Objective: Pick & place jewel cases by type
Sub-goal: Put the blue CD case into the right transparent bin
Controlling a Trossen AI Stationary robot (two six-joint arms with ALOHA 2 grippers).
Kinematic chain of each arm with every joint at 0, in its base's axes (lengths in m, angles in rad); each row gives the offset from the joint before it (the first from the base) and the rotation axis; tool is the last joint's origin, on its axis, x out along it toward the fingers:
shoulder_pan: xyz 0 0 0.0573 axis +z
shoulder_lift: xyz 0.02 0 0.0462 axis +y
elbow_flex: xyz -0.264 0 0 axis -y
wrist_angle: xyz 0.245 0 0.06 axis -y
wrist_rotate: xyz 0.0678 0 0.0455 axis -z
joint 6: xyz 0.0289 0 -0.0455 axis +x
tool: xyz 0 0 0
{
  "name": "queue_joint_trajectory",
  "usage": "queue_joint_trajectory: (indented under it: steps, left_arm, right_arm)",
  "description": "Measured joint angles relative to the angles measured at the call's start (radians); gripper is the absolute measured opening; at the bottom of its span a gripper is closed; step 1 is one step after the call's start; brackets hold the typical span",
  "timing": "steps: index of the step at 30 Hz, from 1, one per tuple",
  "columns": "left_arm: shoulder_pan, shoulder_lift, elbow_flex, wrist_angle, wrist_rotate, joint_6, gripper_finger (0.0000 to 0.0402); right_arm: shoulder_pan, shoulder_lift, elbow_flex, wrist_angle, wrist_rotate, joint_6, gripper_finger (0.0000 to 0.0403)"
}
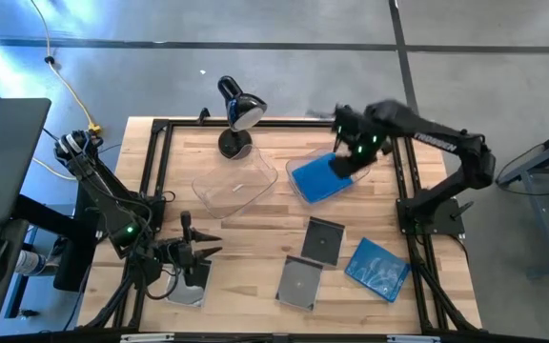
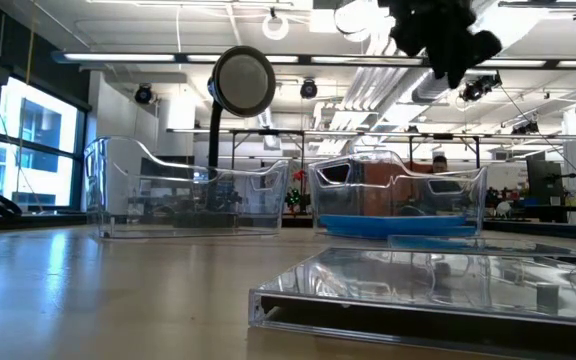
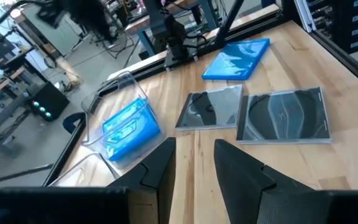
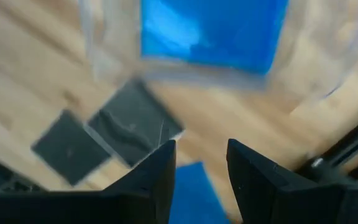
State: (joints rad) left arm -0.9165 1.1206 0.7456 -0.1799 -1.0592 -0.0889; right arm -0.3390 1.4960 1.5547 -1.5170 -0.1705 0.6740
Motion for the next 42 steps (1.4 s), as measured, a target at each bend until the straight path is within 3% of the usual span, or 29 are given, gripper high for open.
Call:
queue_joint_trajectory:
  steps: [6,11,16,20,26,35,42]
  left_arm:
    - [0.001,0.016,0.0,0.012,0.01,-0.095,0.0108]
    - [0.0,0.038,0.0,0.025,0.086,-0.223,0.0108]
    - [0.013,0.055,0.0,0.104,0.076,-0.2,0.0108]
    - [0.05,0.061,0.0,0.203,0.144,-0.196,0.0108]
    - [0.134,0.064,0.0,0.251,0.246,-0.193,0.0108]
    - [0.213,0.064,0.0,0.2,0.317,-0.201,0.0108]
    - [0.225,0.064,0.0,0.197,0.346,-0.204,0.0108]
  right_arm:
    - [0.323,0.0,-0.073,0.071,0.003,0.221,0.0128]
    - [0.563,0.0,-0.166,0.211,-0.032,0.358,0.0122]
    - [0.758,0.0,-0.271,0.452,-0.065,0.398,0.0122]
    - [0.873,-0.005,-0.36,0.64,-0.037,0.465,0.0122]
    - [0.986,-0.104,-0.493,0.705,0.104,0.613,0.0122]
    - [1.063,-0.356,-0.807,0.837,0.529,0.902,0.0122]
    - [1.033,-0.422,-1.038,1.247,0.527,0.918,0.0122]
